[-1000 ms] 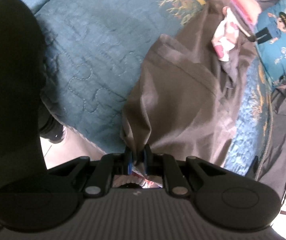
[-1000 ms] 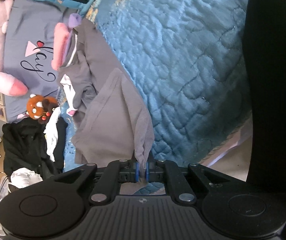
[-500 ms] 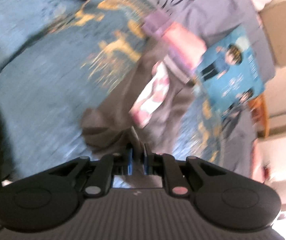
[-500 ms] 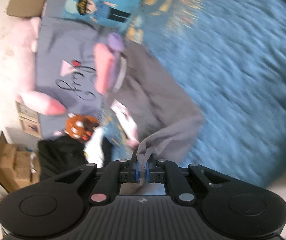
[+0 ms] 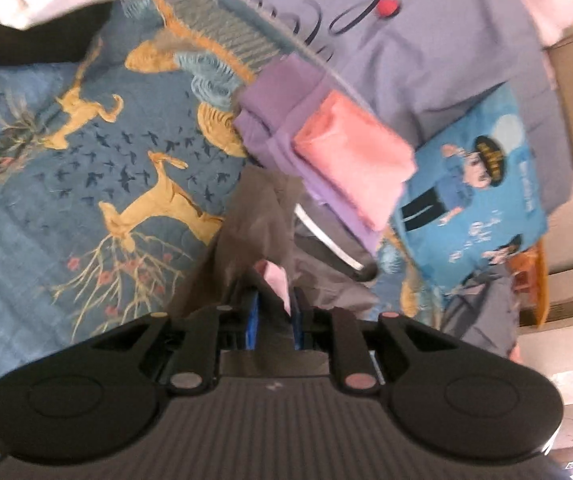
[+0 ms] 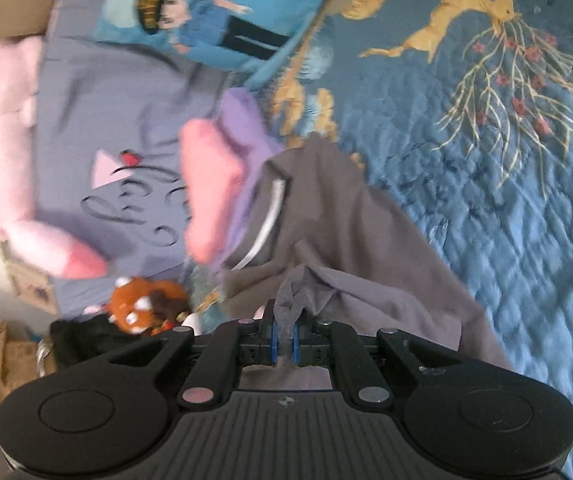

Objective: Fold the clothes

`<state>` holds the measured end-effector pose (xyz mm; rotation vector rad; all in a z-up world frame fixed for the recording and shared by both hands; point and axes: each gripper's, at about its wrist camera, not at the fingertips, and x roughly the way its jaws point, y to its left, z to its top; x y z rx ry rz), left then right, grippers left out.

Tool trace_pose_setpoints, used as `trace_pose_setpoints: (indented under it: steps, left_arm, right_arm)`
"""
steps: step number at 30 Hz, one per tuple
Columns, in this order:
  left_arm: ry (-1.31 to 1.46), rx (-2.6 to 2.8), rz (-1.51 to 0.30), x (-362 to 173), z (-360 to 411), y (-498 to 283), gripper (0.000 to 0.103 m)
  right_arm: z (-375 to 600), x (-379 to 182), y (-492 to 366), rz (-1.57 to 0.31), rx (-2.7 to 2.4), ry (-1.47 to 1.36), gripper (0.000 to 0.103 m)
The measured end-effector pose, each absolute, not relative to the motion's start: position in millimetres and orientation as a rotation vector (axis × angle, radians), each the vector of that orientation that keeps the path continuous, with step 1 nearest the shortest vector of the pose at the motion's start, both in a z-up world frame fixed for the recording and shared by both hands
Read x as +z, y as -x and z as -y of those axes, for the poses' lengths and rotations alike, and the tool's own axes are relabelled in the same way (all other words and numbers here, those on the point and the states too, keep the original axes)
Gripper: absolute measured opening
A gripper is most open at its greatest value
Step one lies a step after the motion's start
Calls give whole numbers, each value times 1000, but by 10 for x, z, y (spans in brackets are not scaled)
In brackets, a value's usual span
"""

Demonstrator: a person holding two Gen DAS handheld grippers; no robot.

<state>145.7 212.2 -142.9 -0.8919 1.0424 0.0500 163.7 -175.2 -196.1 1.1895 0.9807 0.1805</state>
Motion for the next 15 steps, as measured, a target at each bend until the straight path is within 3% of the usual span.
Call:
trace_pose_setpoints:
  steps: [8, 15]
  left_arm:
    - [875, 126, -1049, -1842, -2259, -1909, 17]
    - [916, 92, -1011, -1846, -2338, -1870, 17]
  right_arm:
    - [1794, -2263, -1945, -982, 133, -1260, 6]
    - [1752, -2274, -2087, -983, 146, -1224, 6]
